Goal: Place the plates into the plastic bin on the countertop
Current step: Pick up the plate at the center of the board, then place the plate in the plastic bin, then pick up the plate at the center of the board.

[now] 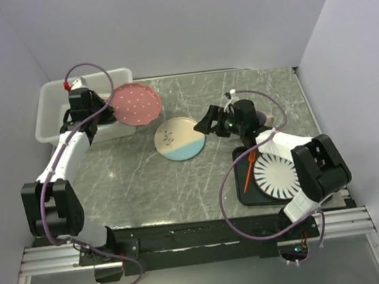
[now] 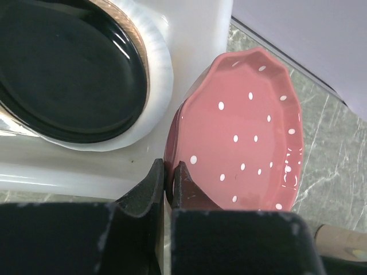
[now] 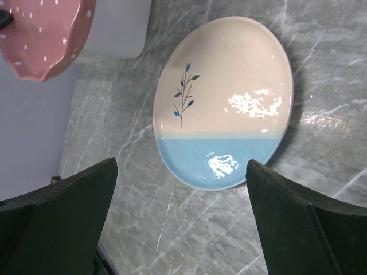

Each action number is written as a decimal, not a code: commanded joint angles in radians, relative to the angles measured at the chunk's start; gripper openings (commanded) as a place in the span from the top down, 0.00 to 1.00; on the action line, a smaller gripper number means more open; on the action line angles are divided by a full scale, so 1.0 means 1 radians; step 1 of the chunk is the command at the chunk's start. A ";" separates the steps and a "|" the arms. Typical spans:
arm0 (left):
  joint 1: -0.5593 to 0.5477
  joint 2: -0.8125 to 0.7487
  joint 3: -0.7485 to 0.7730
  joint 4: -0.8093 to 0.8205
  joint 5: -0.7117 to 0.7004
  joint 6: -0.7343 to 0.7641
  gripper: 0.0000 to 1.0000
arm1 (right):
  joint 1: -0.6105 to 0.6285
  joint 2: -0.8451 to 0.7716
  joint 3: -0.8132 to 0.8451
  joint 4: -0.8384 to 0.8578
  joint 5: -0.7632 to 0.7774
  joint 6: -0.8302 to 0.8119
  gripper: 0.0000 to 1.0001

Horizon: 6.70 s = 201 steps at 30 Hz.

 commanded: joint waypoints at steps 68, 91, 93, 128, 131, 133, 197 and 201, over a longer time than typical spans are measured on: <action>0.309 0.047 -0.065 0.371 0.024 -0.200 0.01 | 0.025 0.127 0.046 0.052 -0.040 0.015 0.00; -0.031 -0.085 -0.183 0.305 0.142 -0.074 0.01 | 0.030 0.181 0.115 -0.014 0.015 -0.025 0.00; -0.051 -0.098 -0.217 0.316 0.160 -0.079 0.01 | 0.029 0.198 0.144 -0.030 0.026 -0.035 0.00; -0.370 0.324 -0.555 0.752 0.136 -0.321 0.09 | -0.054 0.518 0.440 -0.172 -0.089 -0.054 0.21; -0.378 0.329 -0.572 0.811 0.157 -0.323 0.10 | -0.054 0.530 0.423 -0.144 -0.152 -0.046 0.28; -0.384 0.329 -0.595 0.882 0.166 -0.332 0.11 | -0.054 0.547 0.414 -0.124 -0.201 -0.036 0.35; -0.421 0.284 -0.694 1.106 0.114 -0.426 0.99 | -0.004 0.320 0.235 -0.040 -0.209 -0.066 0.11; -0.421 0.251 -0.684 1.056 0.094 -0.401 0.99 | -0.004 0.310 0.229 -0.034 -0.209 -0.068 0.08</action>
